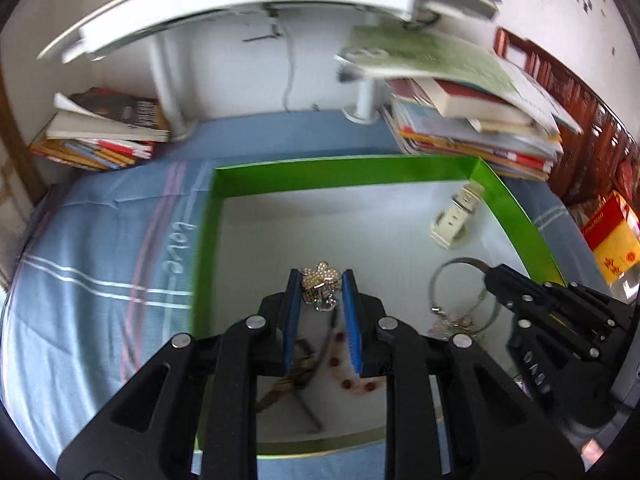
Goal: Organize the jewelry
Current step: 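Carry the charm and bangle into the green box and open both grippers, then grasp the bronze ring with the left gripper while the right gripper grasps the silver stone ring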
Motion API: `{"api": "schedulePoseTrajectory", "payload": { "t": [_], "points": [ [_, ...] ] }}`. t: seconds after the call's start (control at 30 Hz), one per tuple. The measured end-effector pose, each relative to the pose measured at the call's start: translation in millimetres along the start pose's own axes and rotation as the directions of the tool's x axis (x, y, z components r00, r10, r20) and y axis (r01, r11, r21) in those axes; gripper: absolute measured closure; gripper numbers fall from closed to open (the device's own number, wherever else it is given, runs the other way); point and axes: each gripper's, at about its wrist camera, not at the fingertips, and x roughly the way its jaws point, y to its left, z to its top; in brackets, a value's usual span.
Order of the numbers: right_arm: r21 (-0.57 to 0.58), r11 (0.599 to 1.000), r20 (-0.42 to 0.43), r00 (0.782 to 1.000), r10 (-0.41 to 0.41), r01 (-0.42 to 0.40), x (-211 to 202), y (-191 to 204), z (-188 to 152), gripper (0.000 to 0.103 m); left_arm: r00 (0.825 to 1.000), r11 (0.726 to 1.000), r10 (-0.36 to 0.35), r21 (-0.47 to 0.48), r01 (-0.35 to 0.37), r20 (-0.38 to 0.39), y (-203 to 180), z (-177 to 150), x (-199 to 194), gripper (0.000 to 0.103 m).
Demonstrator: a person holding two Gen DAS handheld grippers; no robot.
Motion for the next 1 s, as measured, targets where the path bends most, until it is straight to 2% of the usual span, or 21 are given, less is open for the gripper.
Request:
{"api": "schedulePoseTrajectory", "payload": {
  "t": [0.07,0.1,0.13,0.23,0.3,0.37,0.43,0.53,0.6,0.7,0.83,1.0],
  "points": [
    [-0.002,1.0,0.026,1.0,-0.006,0.006,-8.9,-3.7,-0.5,0.085,1.0,1.0,-0.005,0.015,0.005,-0.014,-7.8,-0.8,5.4,0.08],
    [-0.001,1.0,0.051,0.999,-0.002,0.002,-19.8,-7.4,-2.4,0.074,1.0,1.0,-0.002,0.018,0.002,-0.016,-9.6,-1.8,5.5,0.072],
    [0.001,1.0,0.077,0.997,0.002,-0.002,-31.4,-11.8,-4.4,0.069,1.0,1.0,0.007,0.024,-0.006,-0.013,-10.0,-3.8,0.6,0.068],
    [0.01,1.0,0.134,0.991,0.013,-0.014,-68.6,-30.8,-20.1,0.069,0.997,0.999,0.041,0.029,-0.043,0.071,0.8,-16.1,-37.5,0.054],
    [0.04,0.999,0.127,0.991,0.029,-0.035,-83.1,-47.0,-40.0,0.069,0.99,0.996,0.092,-0.02,-0.09,0.108,18.3,-32.4,-64.8,0.043],
    [0.058,0.997,0.075,0.996,0.047,-0.052,-82.8,-57.5,-65.0,0.069,0.985,0.988,0.137,-0.084,-0.128,0.107,36.1,-54.2,-81.8,0.042],
    [0.061,0.997,0.023,0.998,0.052,-0.053,-74.8,-59.8,-84.5,0.069,0.987,0.984,0.138,-0.125,-0.127,0.082,47.0,-82.3,-90.6,0.042],
    [0.036,0.998,-0.059,0.997,0.057,-0.055,-54.6,-52.0,-107.4,0.069,0.992,0.986,0.123,-0.115,-0.119,0.028,47.1,-109.9,-81.2,0.042],
    [0.028,0.998,-0.08,0.995,0.059,-0.056,-49.0,-46.3,-112.0,0.069,0.992,0.989,0.121,-0.081,-0.122,-0.017,39.4,-117.2,-62.9,0.042],
    [0.024,0.998,-0.073,0.996,0.053,-0.051,-45.2,-40.6,-111.5,0.069,0.995,0.993,0.093,-0.067,-0.095,-0.039,28.6,-119.3,-43.3,0.042],
    [-0.009,1.0,-0.063,0.998,0.005,-0.006,-36.5,-31.8,-108.9,0.069,0.991,0.991,0.122,-0.045,-0.125,-0.053,21.2,-120.7,-27.6,0.042],
    [-0.039,0.999,-0.058,0.998,0.001,-0.003,-32.1,-20.7,-105.0,0.069,0.988,0.986,0.143,-0.077,-0.148,-0.064,25.6,-117.7,-17.3,0.042]
  ]
}}
